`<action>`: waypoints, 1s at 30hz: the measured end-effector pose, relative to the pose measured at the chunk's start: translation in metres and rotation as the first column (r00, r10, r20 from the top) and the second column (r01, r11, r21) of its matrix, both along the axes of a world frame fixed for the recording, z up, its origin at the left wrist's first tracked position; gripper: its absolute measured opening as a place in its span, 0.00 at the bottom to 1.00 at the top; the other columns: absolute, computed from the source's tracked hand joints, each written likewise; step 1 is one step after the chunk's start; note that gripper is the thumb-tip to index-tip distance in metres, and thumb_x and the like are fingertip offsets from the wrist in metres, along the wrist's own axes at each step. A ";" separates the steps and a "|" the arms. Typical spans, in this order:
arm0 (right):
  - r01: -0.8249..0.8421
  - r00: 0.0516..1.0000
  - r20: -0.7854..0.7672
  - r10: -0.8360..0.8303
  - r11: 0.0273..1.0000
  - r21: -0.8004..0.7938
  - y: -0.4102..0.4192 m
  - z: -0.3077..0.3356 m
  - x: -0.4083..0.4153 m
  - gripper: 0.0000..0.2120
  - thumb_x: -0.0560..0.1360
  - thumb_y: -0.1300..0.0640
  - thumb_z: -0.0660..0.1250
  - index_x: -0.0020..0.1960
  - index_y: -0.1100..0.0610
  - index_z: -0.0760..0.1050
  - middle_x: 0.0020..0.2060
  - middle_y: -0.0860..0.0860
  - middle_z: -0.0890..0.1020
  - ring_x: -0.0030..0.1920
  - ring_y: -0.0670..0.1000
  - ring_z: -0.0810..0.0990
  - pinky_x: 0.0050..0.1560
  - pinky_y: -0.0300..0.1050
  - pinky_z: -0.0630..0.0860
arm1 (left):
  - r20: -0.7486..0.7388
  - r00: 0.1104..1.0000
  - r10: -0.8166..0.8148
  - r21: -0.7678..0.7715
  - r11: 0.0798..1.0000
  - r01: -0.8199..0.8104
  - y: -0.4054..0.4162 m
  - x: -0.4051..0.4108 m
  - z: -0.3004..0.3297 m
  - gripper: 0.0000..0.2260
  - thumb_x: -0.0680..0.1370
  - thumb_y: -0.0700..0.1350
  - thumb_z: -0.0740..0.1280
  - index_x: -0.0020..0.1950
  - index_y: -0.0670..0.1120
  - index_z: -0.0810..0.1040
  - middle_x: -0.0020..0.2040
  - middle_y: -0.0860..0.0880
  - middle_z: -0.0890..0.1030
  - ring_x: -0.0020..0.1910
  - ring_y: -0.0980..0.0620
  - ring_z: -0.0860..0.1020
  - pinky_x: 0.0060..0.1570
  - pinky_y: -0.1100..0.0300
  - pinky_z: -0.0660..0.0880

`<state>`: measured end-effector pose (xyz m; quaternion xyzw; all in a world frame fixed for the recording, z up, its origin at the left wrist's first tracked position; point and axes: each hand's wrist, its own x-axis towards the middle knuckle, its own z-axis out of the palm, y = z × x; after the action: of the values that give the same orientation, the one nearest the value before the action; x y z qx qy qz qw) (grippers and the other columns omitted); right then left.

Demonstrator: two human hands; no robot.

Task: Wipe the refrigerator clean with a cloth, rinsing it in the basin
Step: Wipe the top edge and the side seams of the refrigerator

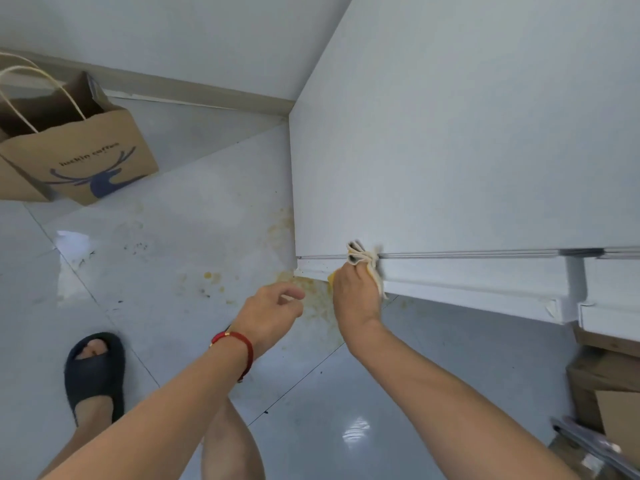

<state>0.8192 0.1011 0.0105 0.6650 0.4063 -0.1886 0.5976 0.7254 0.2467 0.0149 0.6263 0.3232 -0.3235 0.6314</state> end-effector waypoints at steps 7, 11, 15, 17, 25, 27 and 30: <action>-0.151 0.975 0.195 0.108 0.964 0.221 -0.048 0.071 -0.019 0.33 0.77 0.59 0.47 0.80 0.71 0.48 0.77 0.64 0.60 0.78 0.66 0.57 0.77 0.60 0.56 | 0.193 0.968 -0.159 0.183 0.975 0.124 -0.003 -0.012 -0.005 0.18 0.80 0.43 0.64 0.68 0.57 0.76 0.66 0.54 0.77 0.67 0.53 0.73 0.65 0.56 0.72; -0.259 0.926 0.338 0.168 0.934 0.246 -0.056 -0.007 -0.024 0.31 0.79 0.57 0.48 0.78 0.72 0.54 0.74 0.64 0.64 0.75 0.65 0.62 0.75 0.60 0.58 | 0.352 0.867 -0.353 0.381 0.900 0.212 0.000 0.004 -0.059 0.18 0.80 0.43 0.62 0.70 0.55 0.74 0.65 0.55 0.77 0.68 0.54 0.70 0.64 0.60 0.69; -0.314 0.896 0.386 0.220 0.929 0.198 -0.061 -0.104 -0.020 0.24 0.81 0.56 0.53 0.70 0.69 0.68 0.70 0.64 0.67 0.72 0.66 0.64 0.70 0.67 0.54 | 0.503 0.763 -0.407 0.486 0.863 0.140 0.003 0.022 -0.135 0.18 0.80 0.42 0.62 0.68 0.55 0.74 0.61 0.57 0.77 0.65 0.56 0.71 0.58 0.64 0.68; -0.339 0.884 0.408 0.228 0.914 0.223 -0.064 -0.151 -0.019 0.20 0.82 0.53 0.56 0.65 0.65 0.74 0.67 0.65 0.68 0.69 0.68 0.64 0.67 0.69 0.50 | 0.554 0.710 -0.434 0.491 0.859 0.142 -0.001 0.032 -0.178 0.18 0.79 0.40 0.62 0.67 0.54 0.75 0.60 0.57 0.78 0.63 0.56 0.72 0.56 0.64 0.69; -0.263 0.928 0.371 0.040 0.774 0.576 -0.074 -0.242 -0.011 0.14 0.79 0.62 0.61 0.63 0.64 0.76 0.56 0.62 0.80 0.58 0.64 0.77 0.66 0.57 0.70 | 0.776 0.557 -0.295 0.470 0.860 -0.198 -0.043 0.091 -0.268 0.18 0.65 0.27 0.62 0.44 0.49 0.68 0.43 0.52 0.71 0.38 0.47 0.70 0.32 0.55 0.66; -0.358 0.892 0.449 0.045 0.675 0.645 -0.080 -0.213 -0.006 0.12 0.79 0.58 0.64 0.59 0.61 0.80 0.57 0.59 0.83 0.60 0.61 0.81 0.71 0.56 0.64 | 0.844 0.390 -0.368 0.484 0.835 -0.261 -0.043 0.114 -0.266 0.20 0.61 0.25 0.59 0.42 0.48 0.64 0.40 0.50 0.67 0.35 0.47 0.64 0.30 0.55 0.59; -0.600 0.732 0.681 0.022 0.495 0.628 -0.076 -0.140 -0.002 0.12 0.75 0.50 0.68 0.54 0.55 0.84 0.59 0.52 0.85 0.62 0.54 0.80 0.72 0.52 0.63 | 0.826 0.321 -0.464 0.544 0.806 -0.234 -0.027 0.151 -0.254 0.14 0.65 0.28 0.57 0.44 0.45 0.66 0.42 0.47 0.68 0.38 0.44 0.65 0.32 0.52 0.63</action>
<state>0.8174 0.0255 -0.1296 0.7940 0.3572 0.3587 0.3365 0.8761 0.2192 -0.2388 0.8747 -0.0705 0.1674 0.4493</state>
